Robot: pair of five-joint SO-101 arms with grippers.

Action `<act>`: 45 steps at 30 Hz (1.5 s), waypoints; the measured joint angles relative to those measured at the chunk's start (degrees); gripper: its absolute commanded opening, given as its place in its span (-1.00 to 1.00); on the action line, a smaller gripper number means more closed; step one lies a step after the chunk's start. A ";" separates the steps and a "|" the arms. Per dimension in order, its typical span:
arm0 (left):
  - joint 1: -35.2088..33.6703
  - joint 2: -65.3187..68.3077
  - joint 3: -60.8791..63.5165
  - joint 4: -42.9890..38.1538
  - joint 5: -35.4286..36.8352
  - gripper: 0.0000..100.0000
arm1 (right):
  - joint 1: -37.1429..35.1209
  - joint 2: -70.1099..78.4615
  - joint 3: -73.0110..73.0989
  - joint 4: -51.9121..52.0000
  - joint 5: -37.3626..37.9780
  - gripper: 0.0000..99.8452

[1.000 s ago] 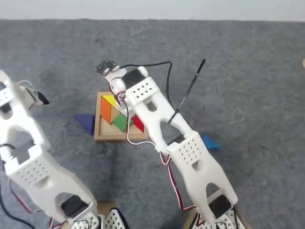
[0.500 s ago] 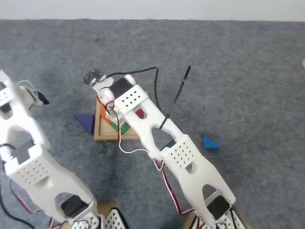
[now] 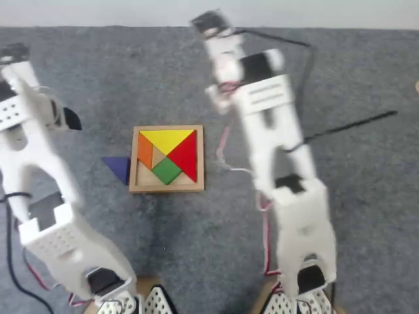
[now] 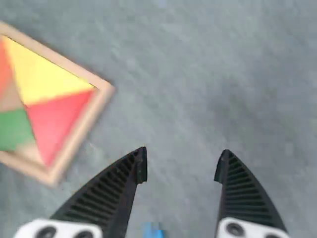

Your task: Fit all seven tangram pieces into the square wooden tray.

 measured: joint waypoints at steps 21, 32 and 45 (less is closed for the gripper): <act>5.27 -0.88 20.84 -13.63 4.04 -0.47 | 14.24 -38.07 96.88 -35.69 18.99 -0.53; 1.32 -0.88 20.84 -14.42 3.78 -0.47 | 10.29 -33.14 97.58 -41.41 19.16 -0.78; 1.23 -0.88 20.84 -14.51 4.04 -0.47 | 10.29 -32.79 95.12 -40.97 9.85 -0.99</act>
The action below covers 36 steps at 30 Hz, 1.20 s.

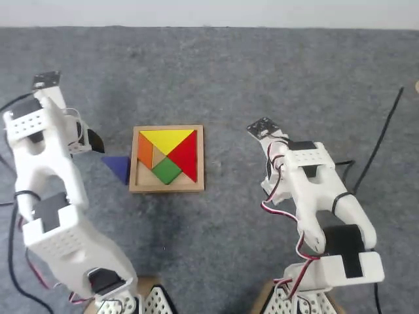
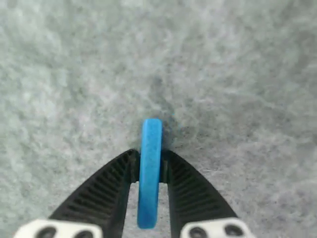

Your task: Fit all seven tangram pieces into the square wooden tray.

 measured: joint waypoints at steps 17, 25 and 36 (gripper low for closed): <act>-20.92 0.00 -2.55 -9.49 -4.48 -0.47 | -29.36 14.59 -40.35 11.16 -11.96 -0.99; -24.62 0.00 -2.55 -9.67 -6.51 -0.47 | -30.33 37.98 -60.84 10.90 -34.46 -0.94; -24.62 0.00 -2.55 -9.67 -6.68 -0.47 | -30.95 40.97 -66.29 12.48 -84.75 -0.84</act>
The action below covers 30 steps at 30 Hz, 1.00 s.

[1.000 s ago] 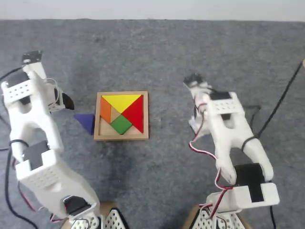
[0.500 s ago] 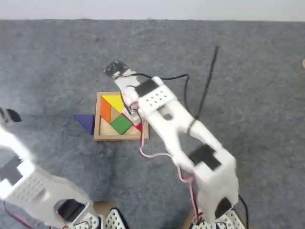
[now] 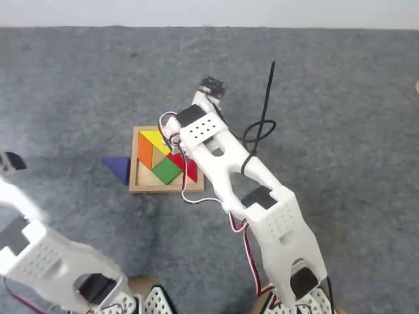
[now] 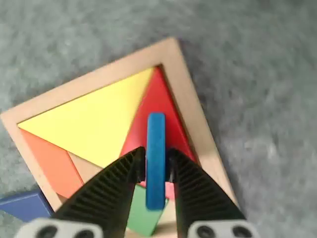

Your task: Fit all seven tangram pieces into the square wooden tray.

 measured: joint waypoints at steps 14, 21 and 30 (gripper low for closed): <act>0.79 0.00 0.00 0.00 0.09 -0.47 | -5.54 -6.24 -0.09 11.60 4.22 -0.84; 2.11 4.57 -0.35 -0.62 -0.09 -0.47 | -1.85 -11.60 -0.09 11.34 7.91 -0.84; 2.11 6.51 -2.37 -1.41 0.09 -0.47 | 6.68 -8.97 -0.26 -8.44 17.32 -0.82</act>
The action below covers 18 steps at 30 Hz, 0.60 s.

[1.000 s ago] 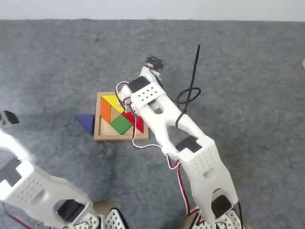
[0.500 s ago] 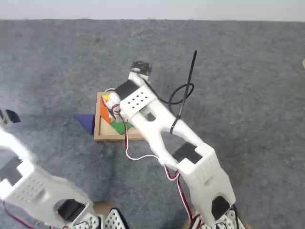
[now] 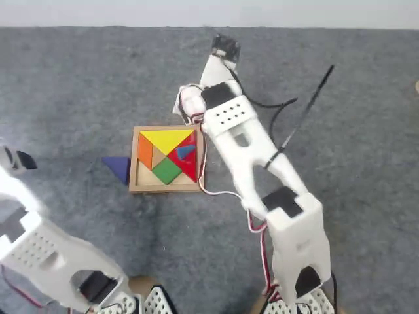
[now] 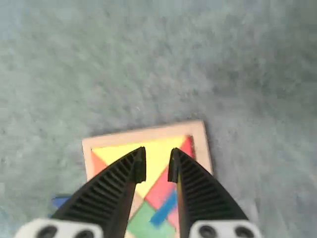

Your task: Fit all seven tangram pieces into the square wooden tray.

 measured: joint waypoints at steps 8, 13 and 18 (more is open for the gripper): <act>0.00 0.09 0.00 0.00 -0.18 -0.47 | -3.16 7.30 0.09 1.41 0.88 -0.82; 0.53 0.09 0.00 0.00 0.00 -0.47 | -4.92 7.21 0.00 6.42 -0.70 -0.83; 0.97 0.09 0.00 0.00 -0.18 -0.47 | -5.80 7.21 0.00 9.05 -1.05 -0.83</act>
